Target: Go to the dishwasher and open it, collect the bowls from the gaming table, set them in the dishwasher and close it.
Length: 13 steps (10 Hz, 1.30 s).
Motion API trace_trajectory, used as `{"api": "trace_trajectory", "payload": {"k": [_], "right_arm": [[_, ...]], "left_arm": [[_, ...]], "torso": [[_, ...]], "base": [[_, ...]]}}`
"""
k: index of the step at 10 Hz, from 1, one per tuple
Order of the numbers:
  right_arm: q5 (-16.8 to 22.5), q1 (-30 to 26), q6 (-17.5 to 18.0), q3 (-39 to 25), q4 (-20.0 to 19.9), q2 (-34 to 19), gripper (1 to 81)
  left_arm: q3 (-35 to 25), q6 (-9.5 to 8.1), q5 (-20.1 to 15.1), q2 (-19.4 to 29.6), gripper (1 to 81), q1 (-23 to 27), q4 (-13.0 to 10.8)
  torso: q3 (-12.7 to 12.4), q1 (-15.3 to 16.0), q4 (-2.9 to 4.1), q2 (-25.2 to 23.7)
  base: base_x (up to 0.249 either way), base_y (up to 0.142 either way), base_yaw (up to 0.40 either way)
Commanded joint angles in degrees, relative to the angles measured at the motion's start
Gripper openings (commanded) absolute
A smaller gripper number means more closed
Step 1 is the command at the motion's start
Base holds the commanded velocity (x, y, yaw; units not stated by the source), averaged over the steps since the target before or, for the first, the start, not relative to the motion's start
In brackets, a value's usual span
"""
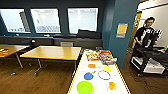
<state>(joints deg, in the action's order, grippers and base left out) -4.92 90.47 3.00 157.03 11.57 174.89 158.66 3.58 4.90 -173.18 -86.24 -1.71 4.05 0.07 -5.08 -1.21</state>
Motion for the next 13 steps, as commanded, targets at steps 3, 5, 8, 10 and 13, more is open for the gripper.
{"api": "trace_trajectory", "payload": {"k": [3,5,8,10,13], "right_arm": [[2.73,-2.26,-0.01,-0.07,-0.14,-0.04,81.1],[2.73,-2.26,-0.01,-0.07,-0.14,-0.04,81.1],[3.52,-2.61,-0.27,-0.07,-0.23,-0.21,81.1],[3.52,-2.43,-0.19,-0.24,-0.14,-0.13,81.1],[2.55,-1.91,-0.27,-0.94,-0.41,-0.92,81.1]], "left_arm": [[0.16,0.02,-2.88,0.02,81.1,2.52,0.04],[0.07,0.02,-2.88,0.02,81.1,2.52,0.03],[0.07,0.02,-2.88,0.2,81.1,2.52,0.12],[0.07,0.02,-2.88,0.11,81.1,2.52,0.04],[-0.1,0.02,-2.79,0.29,81.1,2.25,0.04]], "torso": [[0.0,0.0,0.0,0.0],[0.0,0.0,0.0,0.0],[-0.04,-0.07,0.0,-0.09],[0.0,-0.02,0.0,-0.02],[0.0,0.06,0.0,0.02]], "base": [[0.0,0.0,0.0],[0.0,0.0,0.0],[0.098,0.0,0.0],[0.119,0.0,0.0],[0.029,0.0,0.0]]}}
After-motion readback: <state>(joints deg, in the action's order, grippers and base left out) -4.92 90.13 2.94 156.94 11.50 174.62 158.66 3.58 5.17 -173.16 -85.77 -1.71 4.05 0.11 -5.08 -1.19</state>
